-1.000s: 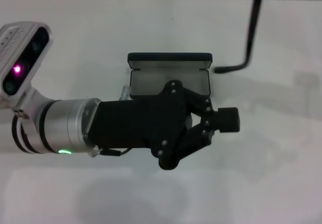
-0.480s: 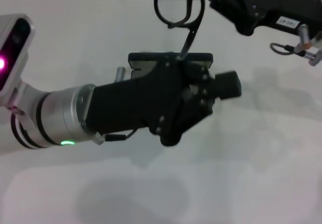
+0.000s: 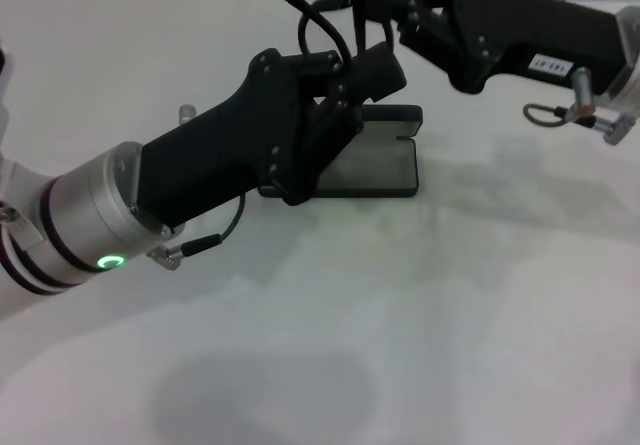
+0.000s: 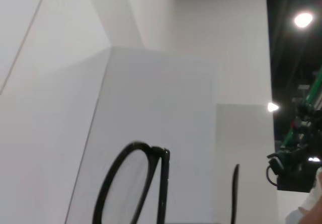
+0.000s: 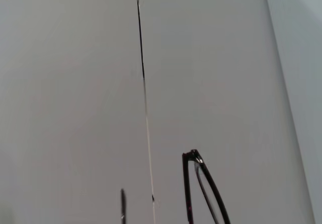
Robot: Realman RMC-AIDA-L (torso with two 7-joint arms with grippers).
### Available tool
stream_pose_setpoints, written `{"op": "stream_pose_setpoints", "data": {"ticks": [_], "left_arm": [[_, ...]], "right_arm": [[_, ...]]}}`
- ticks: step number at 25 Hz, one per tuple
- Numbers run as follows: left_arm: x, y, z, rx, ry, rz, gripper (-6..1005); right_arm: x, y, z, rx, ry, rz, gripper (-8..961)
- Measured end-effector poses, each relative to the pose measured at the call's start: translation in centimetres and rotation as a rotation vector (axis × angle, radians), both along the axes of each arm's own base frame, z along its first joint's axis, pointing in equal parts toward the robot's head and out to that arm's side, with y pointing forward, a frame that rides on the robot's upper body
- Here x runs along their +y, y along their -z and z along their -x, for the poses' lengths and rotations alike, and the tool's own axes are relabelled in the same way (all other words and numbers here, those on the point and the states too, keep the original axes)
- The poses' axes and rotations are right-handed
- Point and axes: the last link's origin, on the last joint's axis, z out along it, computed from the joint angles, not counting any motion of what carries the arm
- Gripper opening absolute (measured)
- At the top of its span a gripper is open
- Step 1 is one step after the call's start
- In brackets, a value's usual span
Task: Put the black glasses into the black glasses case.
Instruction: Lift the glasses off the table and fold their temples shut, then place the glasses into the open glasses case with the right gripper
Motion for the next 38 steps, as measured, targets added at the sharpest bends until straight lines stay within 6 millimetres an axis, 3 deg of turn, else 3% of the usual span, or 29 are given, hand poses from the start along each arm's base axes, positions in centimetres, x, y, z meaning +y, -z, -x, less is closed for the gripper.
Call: {"op": "stream_pose_setpoints", "data": {"ticks": [23,32,38], "left_arm": [[0.3,0.4,0.8,0.017,-0.080,0.018,24],[0.1,0.5,1.0,0.033,-0.072,0.029,25],[-0.7,-0.2,2.6,0.042,-0.101,0.017,25]], "right_arm": [[-0.5,1.5,0.1,-0.063,-0.017,0.040,41],[0.3,1.3,-0.1,-0.081,0.015,0.009,42],[1.2,1.2,-0.4,-0.153,0.049,-0.013,43]]}}
